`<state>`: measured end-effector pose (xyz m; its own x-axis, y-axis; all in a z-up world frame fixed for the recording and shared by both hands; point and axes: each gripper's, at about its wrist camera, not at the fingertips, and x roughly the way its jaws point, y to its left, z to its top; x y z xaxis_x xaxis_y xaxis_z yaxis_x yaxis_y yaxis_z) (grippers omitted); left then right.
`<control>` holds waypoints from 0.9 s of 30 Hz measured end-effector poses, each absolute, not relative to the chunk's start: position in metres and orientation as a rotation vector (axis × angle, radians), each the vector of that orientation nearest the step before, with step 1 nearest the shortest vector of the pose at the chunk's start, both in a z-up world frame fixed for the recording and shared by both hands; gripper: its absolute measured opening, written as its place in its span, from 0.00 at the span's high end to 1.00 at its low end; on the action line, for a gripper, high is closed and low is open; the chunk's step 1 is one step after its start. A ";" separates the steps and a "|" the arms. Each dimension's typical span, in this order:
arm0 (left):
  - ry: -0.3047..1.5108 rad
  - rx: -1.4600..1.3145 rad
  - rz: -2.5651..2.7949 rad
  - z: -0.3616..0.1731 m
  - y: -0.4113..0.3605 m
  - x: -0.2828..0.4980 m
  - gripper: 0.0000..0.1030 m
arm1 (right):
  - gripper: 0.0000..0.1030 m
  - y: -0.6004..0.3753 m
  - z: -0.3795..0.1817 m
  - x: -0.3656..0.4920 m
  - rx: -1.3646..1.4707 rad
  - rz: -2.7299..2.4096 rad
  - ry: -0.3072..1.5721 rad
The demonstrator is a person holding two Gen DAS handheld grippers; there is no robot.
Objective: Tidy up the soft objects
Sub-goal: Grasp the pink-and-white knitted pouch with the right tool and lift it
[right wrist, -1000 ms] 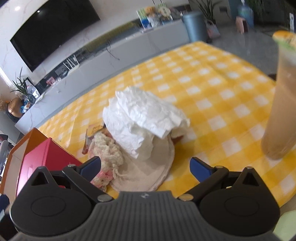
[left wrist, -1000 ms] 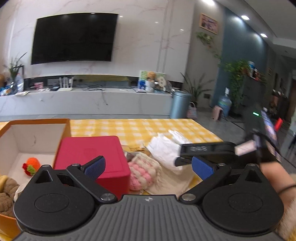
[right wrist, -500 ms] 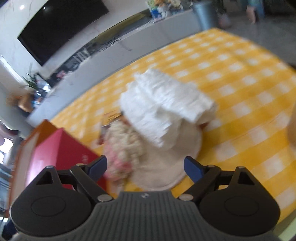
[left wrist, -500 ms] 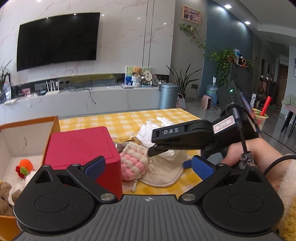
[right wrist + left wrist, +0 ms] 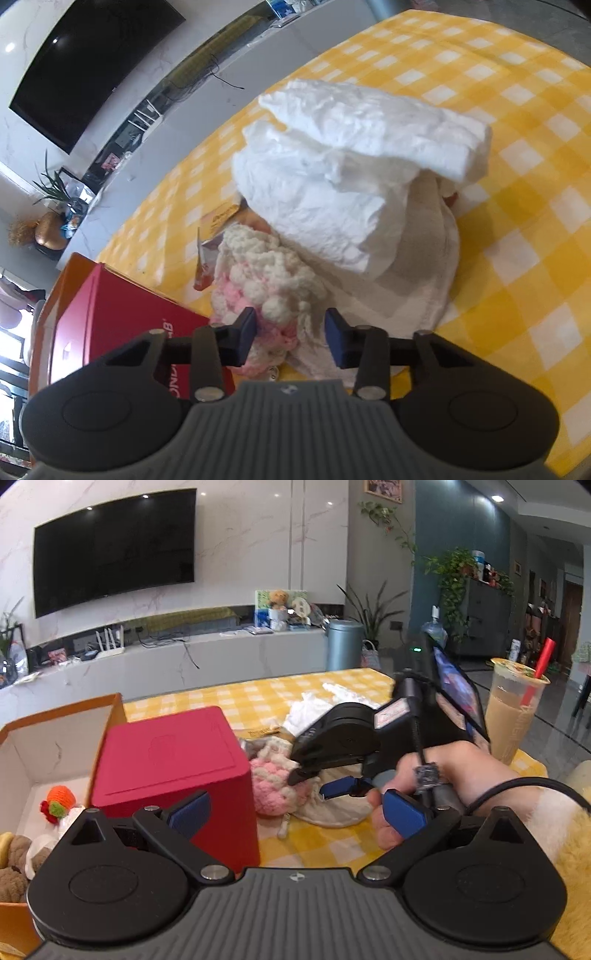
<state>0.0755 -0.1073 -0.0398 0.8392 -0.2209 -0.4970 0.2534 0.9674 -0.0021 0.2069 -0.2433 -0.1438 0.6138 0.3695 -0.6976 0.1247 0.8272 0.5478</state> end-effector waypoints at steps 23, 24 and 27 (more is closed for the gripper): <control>0.566 0.023 -0.203 -0.039 -0.089 0.080 0.00 | 0.33 -0.250 -0.133 0.208 0.555 0.137 0.907; 0.567 0.029 -0.199 -0.040 -0.088 0.080 0.00 | 0.33 -0.243 -0.133 0.210 0.516 0.143 0.891; 0.572 0.032 -0.181 -0.040 -0.086 0.079 0.00 | 0.33 -0.231 -0.134 0.215 0.449 0.136 0.856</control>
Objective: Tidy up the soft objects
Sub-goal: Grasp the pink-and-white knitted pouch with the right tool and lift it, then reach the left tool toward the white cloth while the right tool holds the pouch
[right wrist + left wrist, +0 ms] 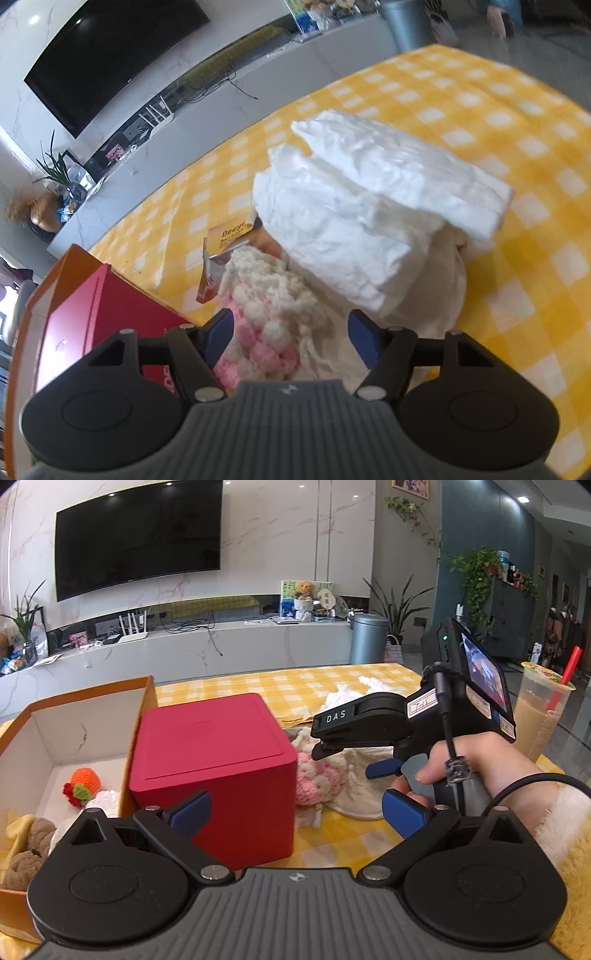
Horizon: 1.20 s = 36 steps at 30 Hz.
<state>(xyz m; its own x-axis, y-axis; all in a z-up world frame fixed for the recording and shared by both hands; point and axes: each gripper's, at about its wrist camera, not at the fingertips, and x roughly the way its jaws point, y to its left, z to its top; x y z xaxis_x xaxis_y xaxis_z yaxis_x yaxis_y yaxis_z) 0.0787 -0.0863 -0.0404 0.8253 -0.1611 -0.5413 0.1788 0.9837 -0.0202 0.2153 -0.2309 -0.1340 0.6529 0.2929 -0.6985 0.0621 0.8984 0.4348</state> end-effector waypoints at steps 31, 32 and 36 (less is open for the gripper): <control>0.555 0.031 -0.106 -0.021 -0.067 0.073 0.00 | 0.72 -0.254 -0.066 0.129 -0.142 -0.037 0.845; 0.561 0.031 -0.107 -0.022 -0.066 0.073 0.00 | 0.72 -0.255 -0.077 0.135 -0.108 0.003 0.883; 0.598 0.007 -0.117 -0.025 -0.064 0.077 0.00 | 0.65 -0.262 -0.097 0.150 0.009 0.067 0.936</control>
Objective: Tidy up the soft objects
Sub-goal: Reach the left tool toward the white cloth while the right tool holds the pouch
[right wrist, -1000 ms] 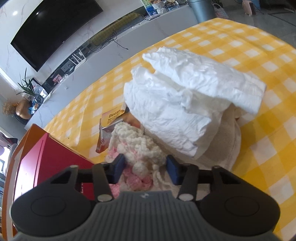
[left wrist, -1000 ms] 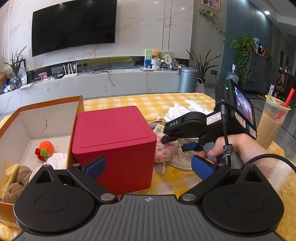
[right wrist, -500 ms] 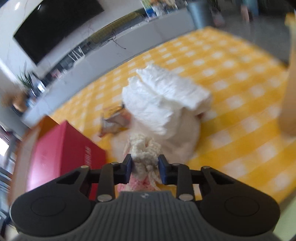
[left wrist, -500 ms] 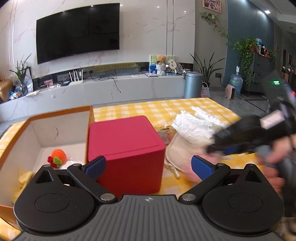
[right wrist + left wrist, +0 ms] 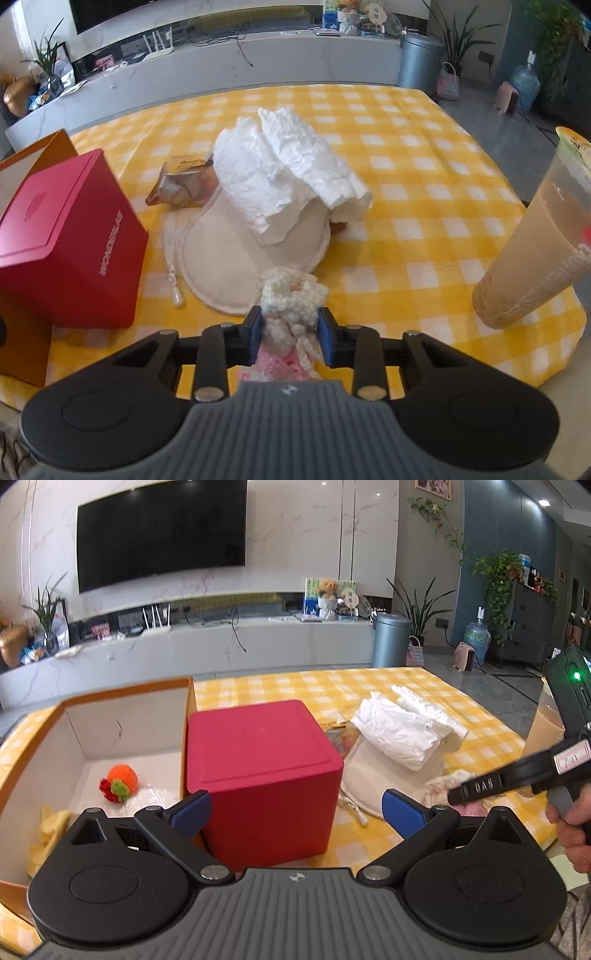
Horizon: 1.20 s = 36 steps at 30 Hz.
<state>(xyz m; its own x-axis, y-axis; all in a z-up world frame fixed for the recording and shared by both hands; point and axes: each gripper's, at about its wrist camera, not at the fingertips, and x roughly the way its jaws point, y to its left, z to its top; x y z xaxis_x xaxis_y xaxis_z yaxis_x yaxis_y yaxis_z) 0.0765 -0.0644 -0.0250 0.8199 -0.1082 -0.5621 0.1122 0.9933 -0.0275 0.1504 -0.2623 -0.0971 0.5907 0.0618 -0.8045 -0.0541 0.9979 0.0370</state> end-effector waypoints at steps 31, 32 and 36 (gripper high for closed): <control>0.605 0.265 -0.342 -0.082 -0.189 0.101 0.00 | 0.70 -0.331 -0.080 0.121 0.273 -0.064 0.792; 0.617 0.263 -0.341 -0.084 -0.192 0.106 0.00 | 0.70 -0.332 -0.079 0.119 0.277 -0.067 0.785; 0.651 0.251 -0.350 -0.091 -0.202 0.121 0.00 | 0.70 -0.339 -0.077 0.115 0.292 -0.072 0.762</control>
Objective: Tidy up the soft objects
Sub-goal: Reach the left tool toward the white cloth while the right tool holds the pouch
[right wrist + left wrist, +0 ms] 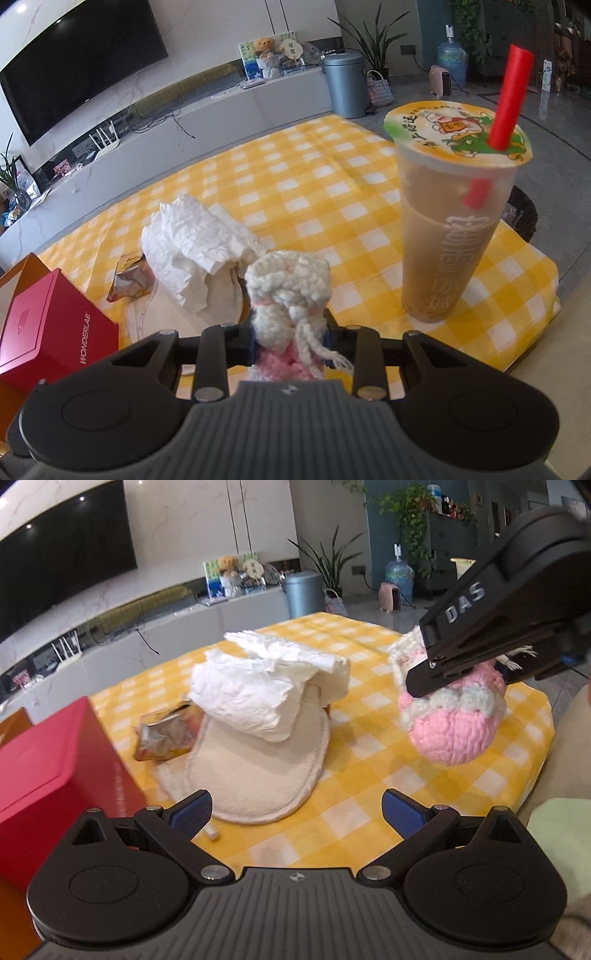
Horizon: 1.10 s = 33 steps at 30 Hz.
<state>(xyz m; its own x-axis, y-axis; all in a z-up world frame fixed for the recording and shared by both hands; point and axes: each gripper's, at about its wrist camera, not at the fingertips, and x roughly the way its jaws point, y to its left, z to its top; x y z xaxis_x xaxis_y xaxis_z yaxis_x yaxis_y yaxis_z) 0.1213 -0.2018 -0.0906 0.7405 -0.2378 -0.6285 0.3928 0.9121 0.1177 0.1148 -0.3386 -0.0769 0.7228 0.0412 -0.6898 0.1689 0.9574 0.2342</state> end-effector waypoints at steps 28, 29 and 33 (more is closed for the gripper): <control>0.906 0.155 -0.289 -0.112 -0.210 0.165 0.91 | 0.69 -0.350 -0.086 0.114 0.350 -0.124 0.784; 0.918 0.161 -0.285 -0.112 -0.209 0.165 0.98 | 0.69 -0.349 -0.086 0.115 0.347 -0.123 0.786; 0.989 0.157 -0.276 -0.104 -0.199 0.157 1.00 | 0.69 -0.346 -0.088 0.118 0.330 -0.126 0.799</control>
